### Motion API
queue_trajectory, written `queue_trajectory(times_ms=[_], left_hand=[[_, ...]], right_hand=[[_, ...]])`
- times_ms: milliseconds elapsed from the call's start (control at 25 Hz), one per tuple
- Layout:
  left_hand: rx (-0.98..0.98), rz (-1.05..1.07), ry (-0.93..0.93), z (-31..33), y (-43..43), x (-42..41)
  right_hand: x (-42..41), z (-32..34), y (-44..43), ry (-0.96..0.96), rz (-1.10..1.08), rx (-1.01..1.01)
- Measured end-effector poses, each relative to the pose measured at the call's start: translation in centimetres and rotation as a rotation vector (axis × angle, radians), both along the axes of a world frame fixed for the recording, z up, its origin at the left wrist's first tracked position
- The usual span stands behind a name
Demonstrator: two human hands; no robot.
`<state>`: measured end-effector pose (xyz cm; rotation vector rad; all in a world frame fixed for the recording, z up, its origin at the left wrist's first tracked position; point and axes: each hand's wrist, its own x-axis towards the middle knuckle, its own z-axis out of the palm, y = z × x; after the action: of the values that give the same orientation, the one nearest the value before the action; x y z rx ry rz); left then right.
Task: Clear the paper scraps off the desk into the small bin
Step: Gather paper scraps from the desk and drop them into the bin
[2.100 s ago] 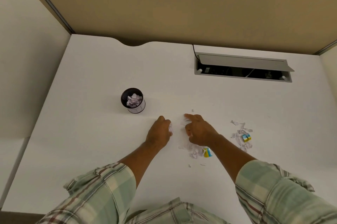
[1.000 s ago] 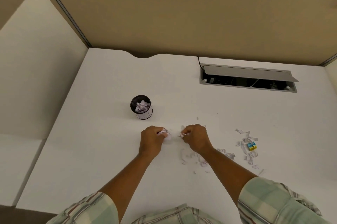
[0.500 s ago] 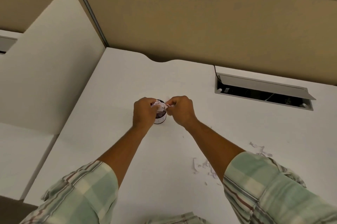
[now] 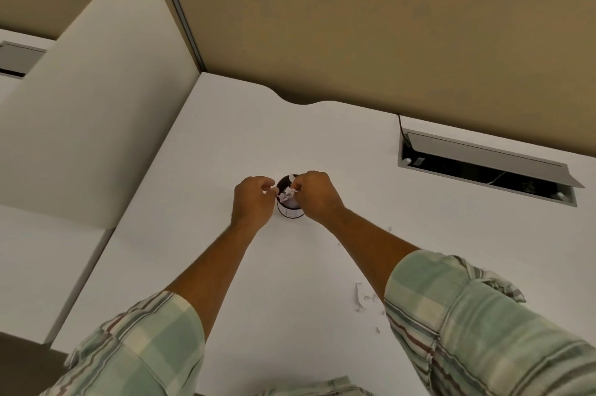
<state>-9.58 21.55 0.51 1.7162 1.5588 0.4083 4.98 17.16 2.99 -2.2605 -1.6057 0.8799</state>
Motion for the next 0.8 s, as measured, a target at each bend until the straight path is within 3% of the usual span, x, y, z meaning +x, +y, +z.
queue_trajectory(times_ms=[240,560,800], left_hand=[[-0.172,0.042,-0.066,-0.8,-0.1,0.2],[-0.32,0.167,-0.2,-0.7,0.0,0.6],[-0.302,0.184,-0.218,-0.5,-0.4,0.8]], right_hand=[[-2.3,-2.0,2.8,-0.101,0.094,-0.283],[-2.8,-3.2,3.5,-0.271,0.258,-0.319],[-1.8,-2.6,2.3,-0.149,0.276,-0.258]])
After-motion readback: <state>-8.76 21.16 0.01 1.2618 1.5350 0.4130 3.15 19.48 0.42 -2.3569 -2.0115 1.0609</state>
